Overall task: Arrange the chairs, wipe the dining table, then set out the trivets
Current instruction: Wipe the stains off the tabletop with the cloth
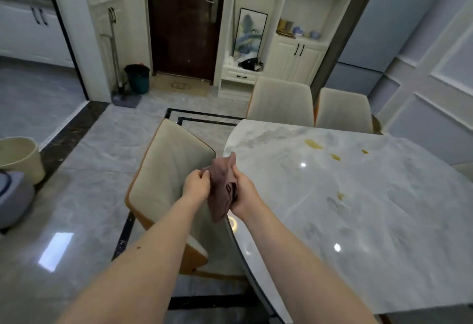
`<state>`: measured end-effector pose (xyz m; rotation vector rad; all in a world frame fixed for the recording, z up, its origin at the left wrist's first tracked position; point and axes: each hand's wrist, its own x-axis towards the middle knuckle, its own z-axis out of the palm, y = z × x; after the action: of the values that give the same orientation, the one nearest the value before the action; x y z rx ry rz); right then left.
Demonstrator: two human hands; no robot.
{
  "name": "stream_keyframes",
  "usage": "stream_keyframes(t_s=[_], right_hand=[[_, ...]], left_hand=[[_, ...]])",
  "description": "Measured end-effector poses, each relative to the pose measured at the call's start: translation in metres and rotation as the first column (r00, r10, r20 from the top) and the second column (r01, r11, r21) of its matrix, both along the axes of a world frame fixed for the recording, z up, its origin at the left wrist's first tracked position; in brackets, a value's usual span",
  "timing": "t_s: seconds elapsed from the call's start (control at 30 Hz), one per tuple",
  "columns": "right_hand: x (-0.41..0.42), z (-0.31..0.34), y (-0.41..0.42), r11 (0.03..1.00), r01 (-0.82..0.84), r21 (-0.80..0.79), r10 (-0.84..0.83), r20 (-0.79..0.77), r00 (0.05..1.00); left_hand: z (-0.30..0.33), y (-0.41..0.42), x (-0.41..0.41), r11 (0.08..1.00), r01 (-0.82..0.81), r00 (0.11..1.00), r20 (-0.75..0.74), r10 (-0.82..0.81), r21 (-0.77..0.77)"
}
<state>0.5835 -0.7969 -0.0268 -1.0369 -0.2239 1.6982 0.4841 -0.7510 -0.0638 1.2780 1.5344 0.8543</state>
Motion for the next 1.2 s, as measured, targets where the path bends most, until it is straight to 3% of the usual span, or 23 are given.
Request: stream_keyframes(t_s=[0.2, 0.33, 0.43, 0.53, 0.63, 0.8, 1.03, 1.2], right_hand=[[-0.041, 0.03, -0.004, 0.997, -0.074, -0.015, 0.075, 0.056, 0.996], [-0.097, 0.051, 0.008, 0.998, -0.064, 0.017, 0.057, 0.265, 0.963], [-0.153, 0.068, 0.018, 0.997, 0.034, -0.069, -0.006, 0.372, 0.928], [-0.227, 0.06, 0.041, 0.994, 0.008, -0.11, 0.03, 0.342, 0.939], [-0.282, 0.05, 0.061, 0.984, 0.118, -0.131, -0.057, 0.395, 0.917], [-0.366, 0.036, 0.105, 0.992, 0.007, -0.126, 0.036, 0.333, 0.942], [-0.43, 0.013, 0.156, 0.965, -0.163, -0.203, 0.194, 0.146, 0.97], [-0.451, -0.001, 0.222, 0.953, -0.138, -0.27, 0.194, 0.193, 0.962]], left_hand=[[0.033, -0.017, -0.051, 0.986, -0.16, 0.987, -0.012, 0.161, 0.052], [0.049, -0.011, -0.107, 0.964, -0.253, 0.967, -0.015, 0.255, 0.085], [0.05, -0.002, -0.151, 0.945, -0.321, 0.947, 0.01, 0.321, 0.064], [0.041, 0.009, -0.208, 0.915, -0.403, 0.915, 0.048, 0.401, 0.031], [0.03, 0.02, -0.259, 0.899, -0.437, 0.899, 0.038, 0.436, 0.014], [0.021, 0.056, -0.352, 0.889, -0.457, 0.889, 0.012, 0.457, 0.009], [0.025, 0.108, -0.448, 0.905, -0.424, 0.905, -0.006, 0.425, 0.037], [0.019, 0.167, -0.468, 0.916, -0.4, 0.915, -0.041, 0.4, 0.004]])
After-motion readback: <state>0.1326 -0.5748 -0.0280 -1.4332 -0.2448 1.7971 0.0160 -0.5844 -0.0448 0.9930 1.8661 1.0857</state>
